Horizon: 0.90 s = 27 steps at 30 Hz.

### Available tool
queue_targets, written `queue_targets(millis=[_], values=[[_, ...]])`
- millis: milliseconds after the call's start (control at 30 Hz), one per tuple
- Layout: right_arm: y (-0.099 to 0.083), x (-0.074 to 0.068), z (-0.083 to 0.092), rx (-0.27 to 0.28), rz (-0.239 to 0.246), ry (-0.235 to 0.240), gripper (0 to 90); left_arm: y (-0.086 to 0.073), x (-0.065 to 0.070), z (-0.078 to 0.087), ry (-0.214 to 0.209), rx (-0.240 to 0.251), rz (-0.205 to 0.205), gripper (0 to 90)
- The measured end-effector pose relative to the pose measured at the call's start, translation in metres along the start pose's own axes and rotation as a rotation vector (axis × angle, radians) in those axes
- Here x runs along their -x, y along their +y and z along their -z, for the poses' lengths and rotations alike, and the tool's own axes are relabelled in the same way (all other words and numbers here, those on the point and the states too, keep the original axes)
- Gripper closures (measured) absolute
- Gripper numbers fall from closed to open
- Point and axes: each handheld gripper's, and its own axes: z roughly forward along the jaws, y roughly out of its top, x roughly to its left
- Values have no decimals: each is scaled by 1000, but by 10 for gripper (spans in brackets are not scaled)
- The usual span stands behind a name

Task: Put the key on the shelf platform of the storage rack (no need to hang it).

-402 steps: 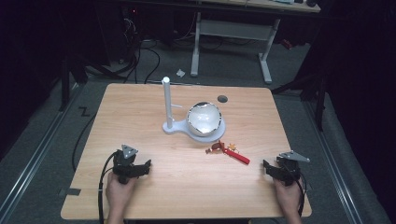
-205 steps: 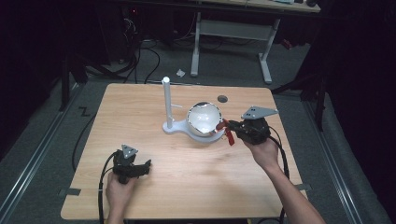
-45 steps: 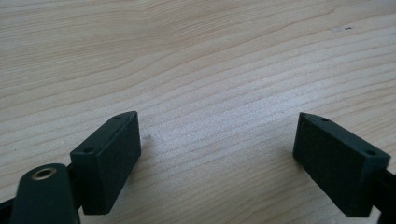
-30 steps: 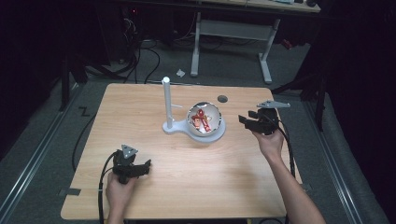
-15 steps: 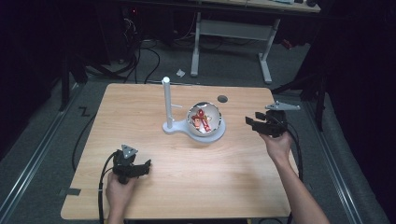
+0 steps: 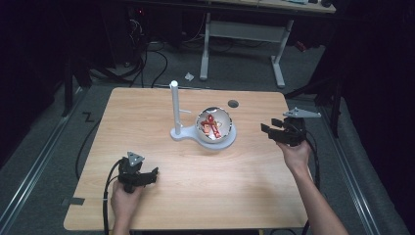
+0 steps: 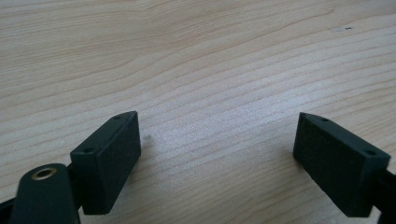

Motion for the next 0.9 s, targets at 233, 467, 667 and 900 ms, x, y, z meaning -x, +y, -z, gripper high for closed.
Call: queue_targets(millis=[233,467,667,900], values=[[-7,6,8,-4,-23,-9,464,0,0,0,0,0,0,153],[-9,7,18,7,-12,-13,462,0,0,0,0,0,-1,153],[-16,7,24,25,-22,-14,463,0,0,0,0,0,0,154],[-26,11,30,25,-39,-17,462,0,0,0,0,0,1,153]])
